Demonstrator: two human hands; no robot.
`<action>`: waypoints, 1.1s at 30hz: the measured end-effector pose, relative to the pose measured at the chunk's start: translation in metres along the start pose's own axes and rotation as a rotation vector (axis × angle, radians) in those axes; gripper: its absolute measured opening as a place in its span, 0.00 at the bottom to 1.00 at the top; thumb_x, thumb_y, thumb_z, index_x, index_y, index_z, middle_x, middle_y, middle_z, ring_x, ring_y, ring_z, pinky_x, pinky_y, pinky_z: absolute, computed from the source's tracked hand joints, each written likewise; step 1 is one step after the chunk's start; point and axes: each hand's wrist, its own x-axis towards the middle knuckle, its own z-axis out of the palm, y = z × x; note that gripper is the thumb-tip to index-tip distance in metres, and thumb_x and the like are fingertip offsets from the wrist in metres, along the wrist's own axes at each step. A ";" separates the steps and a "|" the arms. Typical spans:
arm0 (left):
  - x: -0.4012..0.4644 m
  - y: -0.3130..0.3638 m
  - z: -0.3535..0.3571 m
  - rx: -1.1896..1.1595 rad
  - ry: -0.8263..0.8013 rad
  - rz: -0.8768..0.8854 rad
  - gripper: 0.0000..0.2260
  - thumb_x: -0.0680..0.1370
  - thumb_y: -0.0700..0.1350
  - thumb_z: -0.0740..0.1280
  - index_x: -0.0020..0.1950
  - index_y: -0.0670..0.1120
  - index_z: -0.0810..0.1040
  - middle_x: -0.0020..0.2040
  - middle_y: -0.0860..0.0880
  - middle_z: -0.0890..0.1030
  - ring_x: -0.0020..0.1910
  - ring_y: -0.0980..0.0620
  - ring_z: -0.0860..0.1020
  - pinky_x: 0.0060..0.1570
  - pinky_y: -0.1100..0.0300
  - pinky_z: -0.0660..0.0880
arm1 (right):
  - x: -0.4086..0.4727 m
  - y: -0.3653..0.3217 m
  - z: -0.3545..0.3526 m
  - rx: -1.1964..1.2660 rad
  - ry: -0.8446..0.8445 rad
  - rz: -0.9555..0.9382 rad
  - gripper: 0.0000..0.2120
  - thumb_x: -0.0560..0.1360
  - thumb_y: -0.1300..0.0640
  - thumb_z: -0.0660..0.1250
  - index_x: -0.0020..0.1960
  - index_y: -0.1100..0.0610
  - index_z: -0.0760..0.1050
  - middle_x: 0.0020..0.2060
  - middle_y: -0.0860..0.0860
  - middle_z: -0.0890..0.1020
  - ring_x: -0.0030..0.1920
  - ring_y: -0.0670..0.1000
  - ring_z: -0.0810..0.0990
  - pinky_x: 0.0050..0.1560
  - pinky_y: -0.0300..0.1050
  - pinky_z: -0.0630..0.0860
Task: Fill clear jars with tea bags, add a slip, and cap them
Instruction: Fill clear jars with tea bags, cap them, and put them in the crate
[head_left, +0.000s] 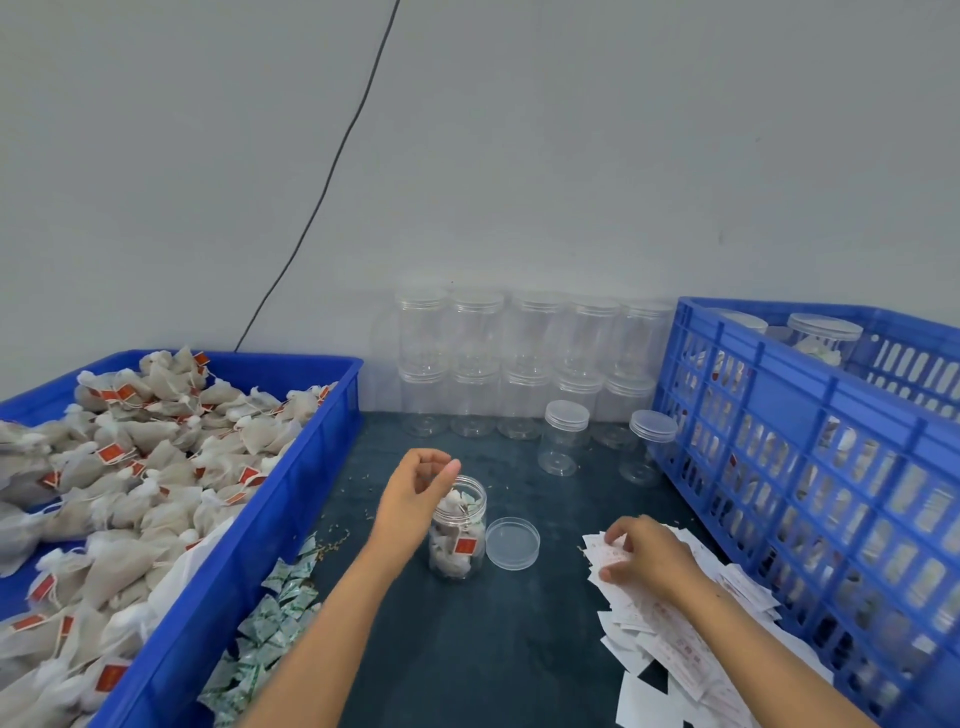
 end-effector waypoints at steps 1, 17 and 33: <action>-0.005 -0.006 0.001 -0.060 -0.003 -0.005 0.07 0.78 0.46 0.68 0.55 0.48 0.75 0.49 0.50 0.80 0.50 0.51 0.79 0.45 0.70 0.74 | 0.000 0.000 0.000 0.010 0.006 0.006 0.17 0.68 0.46 0.75 0.53 0.46 0.73 0.52 0.44 0.74 0.55 0.48 0.76 0.59 0.47 0.69; -0.028 -0.063 0.013 0.001 -0.101 0.023 0.30 0.65 0.38 0.80 0.60 0.51 0.68 0.52 0.56 0.82 0.50 0.59 0.81 0.51 0.64 0.76 | -0.011 -0.107 -0.027 0.605 0.073 -0.343 0.08 0.79 0.62 0.63 0.41 0.56 0.74 0.36 0.48 0.77 0.34 0.43 0.73 0.33 0.31 0.66; -0.035 -0.057 0.013 0.113 -0.015 0.140 0.27 0.64 0.45 0.77 0.58 0.59 0.69 0.51 0.57 0.81 0.51 0.55 0.79 0.49 0.52 0.78 | -0.017 -0.177 0.003 -0.049 0.221 -0.506 0.06 0.74 0.51 0.71 0.50 0.50 0.83 0.59 0.47 0.73 0.62 0.52 0.65 0.55 0.44 0.63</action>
